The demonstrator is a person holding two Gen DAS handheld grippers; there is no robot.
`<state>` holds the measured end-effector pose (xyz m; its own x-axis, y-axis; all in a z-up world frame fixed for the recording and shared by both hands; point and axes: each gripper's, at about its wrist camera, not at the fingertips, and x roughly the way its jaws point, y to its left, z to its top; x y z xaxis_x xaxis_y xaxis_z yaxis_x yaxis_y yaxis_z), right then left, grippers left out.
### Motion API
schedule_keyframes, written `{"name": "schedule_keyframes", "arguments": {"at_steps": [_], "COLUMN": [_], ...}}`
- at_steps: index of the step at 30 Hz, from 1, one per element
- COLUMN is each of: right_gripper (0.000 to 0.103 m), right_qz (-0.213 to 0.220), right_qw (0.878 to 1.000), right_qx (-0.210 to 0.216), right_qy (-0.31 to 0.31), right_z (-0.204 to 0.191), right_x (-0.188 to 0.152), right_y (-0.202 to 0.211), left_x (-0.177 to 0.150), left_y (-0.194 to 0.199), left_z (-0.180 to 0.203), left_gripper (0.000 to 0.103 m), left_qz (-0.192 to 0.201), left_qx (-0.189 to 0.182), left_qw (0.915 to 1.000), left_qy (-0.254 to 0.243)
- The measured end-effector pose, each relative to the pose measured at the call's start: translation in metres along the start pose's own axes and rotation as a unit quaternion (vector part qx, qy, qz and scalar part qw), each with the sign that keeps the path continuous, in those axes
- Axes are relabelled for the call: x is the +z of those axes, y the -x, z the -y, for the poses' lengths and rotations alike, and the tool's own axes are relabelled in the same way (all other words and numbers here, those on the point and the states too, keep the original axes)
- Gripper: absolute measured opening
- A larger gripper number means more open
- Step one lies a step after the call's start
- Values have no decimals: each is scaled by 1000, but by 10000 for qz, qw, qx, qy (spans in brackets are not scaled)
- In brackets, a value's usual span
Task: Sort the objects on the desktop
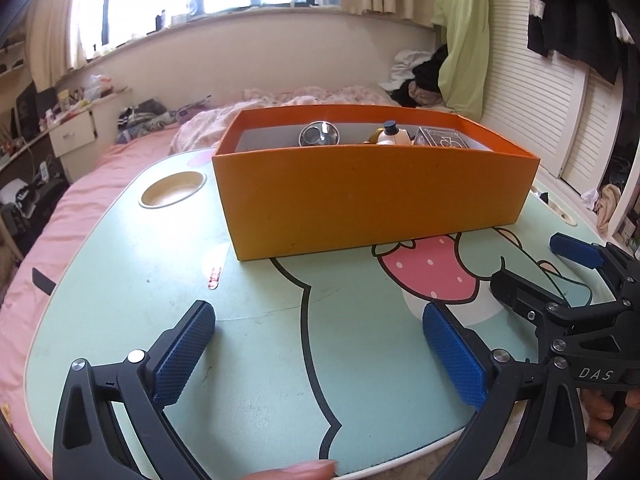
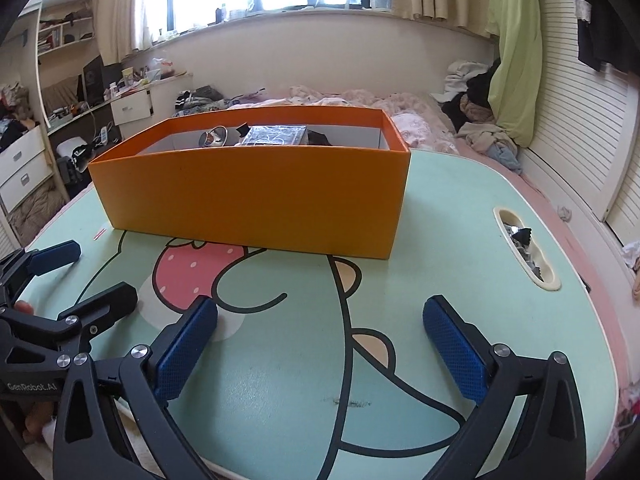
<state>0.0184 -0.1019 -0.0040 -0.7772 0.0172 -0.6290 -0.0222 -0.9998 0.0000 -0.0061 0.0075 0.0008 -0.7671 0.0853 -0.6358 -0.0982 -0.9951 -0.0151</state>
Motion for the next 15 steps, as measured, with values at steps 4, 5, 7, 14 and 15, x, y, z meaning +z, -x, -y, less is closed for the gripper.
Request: {"name": "schedule_keyframes", "arguments": {"at_steps": [4,5,7,14,15], "right_gripper": [102,102,102,102,102], "right_qz": [6,5,6,4,4], "right_qw": [10000,10000,10000,10000,10000], "right_qx": [-1,-2,-1,0,0], "right_qy": [4,4,5,5,4], "right_z": [-1,0,0,0,0], "right_x": [-3,-2,-2,-2,-2], "right_y": [3,3,3,3,3], "left_x": [0,0,0,0,0], "left_y": [-1,-1,-1,-1,-1], "left_z": [0,0,0,0,0], "left_gripper": [103,103,103,103,103], "left_qz": [16,18,19,20,20], "left_qx": [-5,-5,-5,-6,-6], "left_qw": [10000,10000,10000,10000,10000], "left_qy": [-5,-1,-3,-3,-3]}}
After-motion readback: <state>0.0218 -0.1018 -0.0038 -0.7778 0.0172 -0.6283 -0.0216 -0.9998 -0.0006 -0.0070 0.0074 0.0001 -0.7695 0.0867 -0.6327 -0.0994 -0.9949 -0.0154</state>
